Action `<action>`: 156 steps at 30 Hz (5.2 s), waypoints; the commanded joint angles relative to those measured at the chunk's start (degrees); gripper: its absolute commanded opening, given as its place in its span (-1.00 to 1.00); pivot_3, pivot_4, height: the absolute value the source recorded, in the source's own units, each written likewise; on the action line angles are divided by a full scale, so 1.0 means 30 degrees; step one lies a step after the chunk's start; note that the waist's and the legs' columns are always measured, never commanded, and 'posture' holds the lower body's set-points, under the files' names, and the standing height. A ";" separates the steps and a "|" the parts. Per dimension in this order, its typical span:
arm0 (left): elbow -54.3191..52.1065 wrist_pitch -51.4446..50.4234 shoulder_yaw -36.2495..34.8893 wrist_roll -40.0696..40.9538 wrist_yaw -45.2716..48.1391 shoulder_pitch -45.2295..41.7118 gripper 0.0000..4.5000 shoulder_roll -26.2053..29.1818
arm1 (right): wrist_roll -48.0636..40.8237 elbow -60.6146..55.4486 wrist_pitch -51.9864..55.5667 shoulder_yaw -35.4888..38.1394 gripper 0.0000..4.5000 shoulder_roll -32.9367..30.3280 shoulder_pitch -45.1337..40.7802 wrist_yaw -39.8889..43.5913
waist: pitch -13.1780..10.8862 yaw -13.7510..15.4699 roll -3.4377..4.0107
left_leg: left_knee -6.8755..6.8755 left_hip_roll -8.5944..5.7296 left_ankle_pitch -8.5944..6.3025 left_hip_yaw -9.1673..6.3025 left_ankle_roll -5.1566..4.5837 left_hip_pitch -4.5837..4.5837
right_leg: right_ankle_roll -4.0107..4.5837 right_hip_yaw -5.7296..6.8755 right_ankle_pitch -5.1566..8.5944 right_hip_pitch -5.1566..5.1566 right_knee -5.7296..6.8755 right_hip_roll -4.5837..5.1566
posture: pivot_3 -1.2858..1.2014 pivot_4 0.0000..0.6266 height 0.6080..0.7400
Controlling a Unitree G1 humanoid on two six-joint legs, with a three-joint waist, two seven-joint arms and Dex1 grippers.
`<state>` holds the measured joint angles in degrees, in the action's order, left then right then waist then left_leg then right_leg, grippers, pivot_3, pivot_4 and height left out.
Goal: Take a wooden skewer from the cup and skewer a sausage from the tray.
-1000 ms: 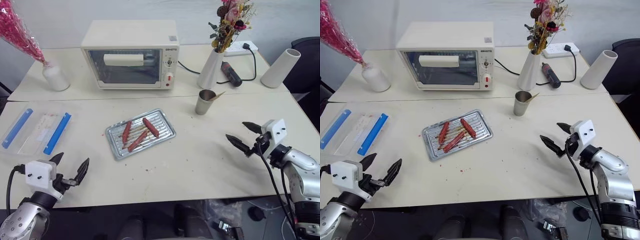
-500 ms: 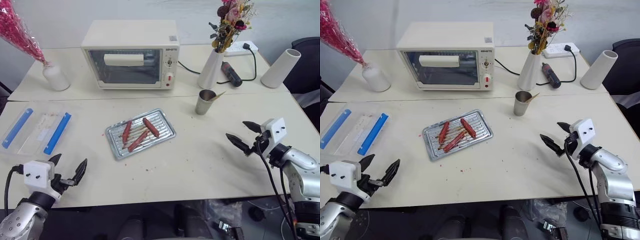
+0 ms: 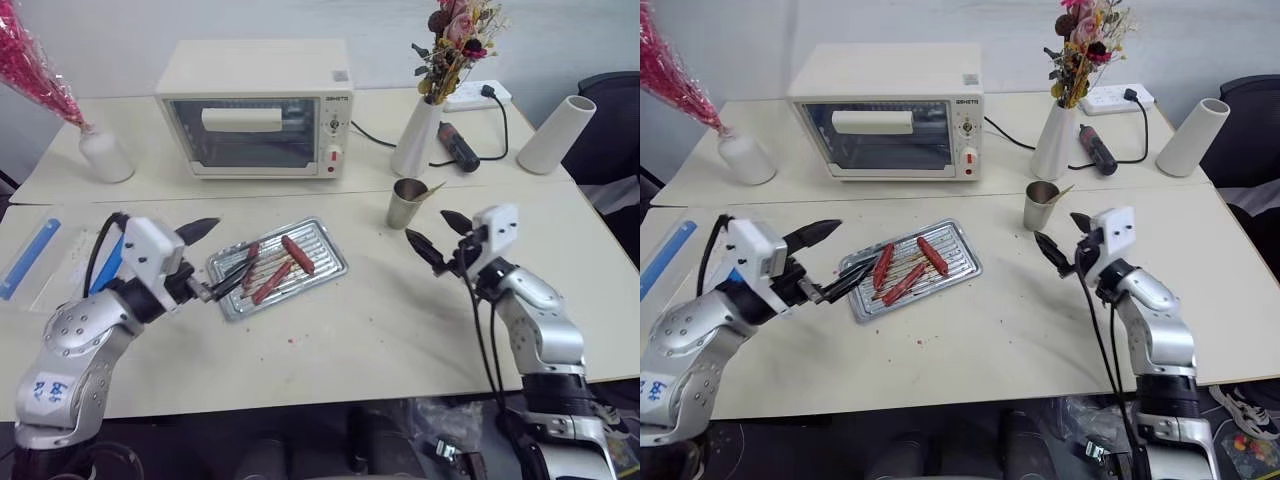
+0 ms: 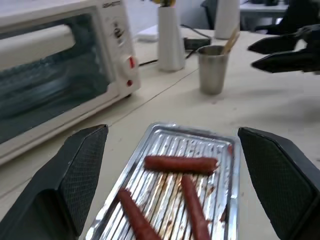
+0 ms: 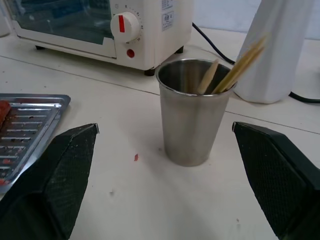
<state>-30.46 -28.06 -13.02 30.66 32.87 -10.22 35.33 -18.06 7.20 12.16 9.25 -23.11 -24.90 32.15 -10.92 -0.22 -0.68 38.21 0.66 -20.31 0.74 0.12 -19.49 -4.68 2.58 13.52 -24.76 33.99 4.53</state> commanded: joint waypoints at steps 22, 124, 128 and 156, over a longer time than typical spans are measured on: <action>0.1578 0.1169 0.1479 -0.0931 0.0265 -0.1993 1.00 -0.0903 | 0.0399 0.0122 -0.1450 -0.0232 -0.19 0.1509 -0.1686 -0.1098 | -0.0001 -0.0007 0.0002 | 0.0004 0.0010 0.0002 0.0048 0.0006 -0.0036 | -0.0010 -0.0024 -0.0004 -0.0053 -0.0004 -0.0017 | 0.03 -0.52 1.00; 0.3571 0.2076 0.2350 -0.2324 0.1145 -0.4316 1.00 -0.1185 | 0.1582 -0.1589 0.0407 -0.1187 0.09 0.3142 -0.1848 -0.4856 | -0.0001 -0.0042 0.0002 | 0.0264 -0.0016 0.0001 0.0065 -0.0040 -0.0236 | -0.0037 -0.0090 -0.0021 -0.0252 0.0211 -0.0022 | 0.03 -0.52 1.00; 0.3572 0.2094 0.2347 -0.2347 0.1124 -0.4296 1.00 -0.1195 | 0.1816 -0.0489 -0.0252 -0.1104 0.01 0.3266 -0.2429 -0.4995 | -0.0001 -0.0025 0.0002 | 0.0264 -0.0014 0.0002 0.0061 -0.0039 -0.0235 | -0.0037 -0.0087 -0.0021 -0.0253 0.0214 -0.0021 | 0.03 -0.52 1.00; 0.3946 0.2341 0.2680 -0.2587 0.1254 -0.4468 1.00 -0.1489 | 0.1185 -0.2334 0.0929 -0.0507 -0.99 0.2301 -0.3493 -0.4887 | -0.0004 -0.0034 0.0008 | 0.0262 -0.0006 0.0000 0.0054 -0.0036 -0.0242 | -0.0036 -0.0149 -0.0021 -0.0254 0.0205 -0.0015 | 0.03 -0.52 1.00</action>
<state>-17.48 -22.44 -4.79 22.99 36.41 -23.11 30.96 -12.97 4.97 13.68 5.72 -14.48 -33.53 16.94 -10.94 -0.32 -0.66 39.00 0.64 -20.31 0.90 0.02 -20.23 -4.79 2.14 13.45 -25.53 34.59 4.49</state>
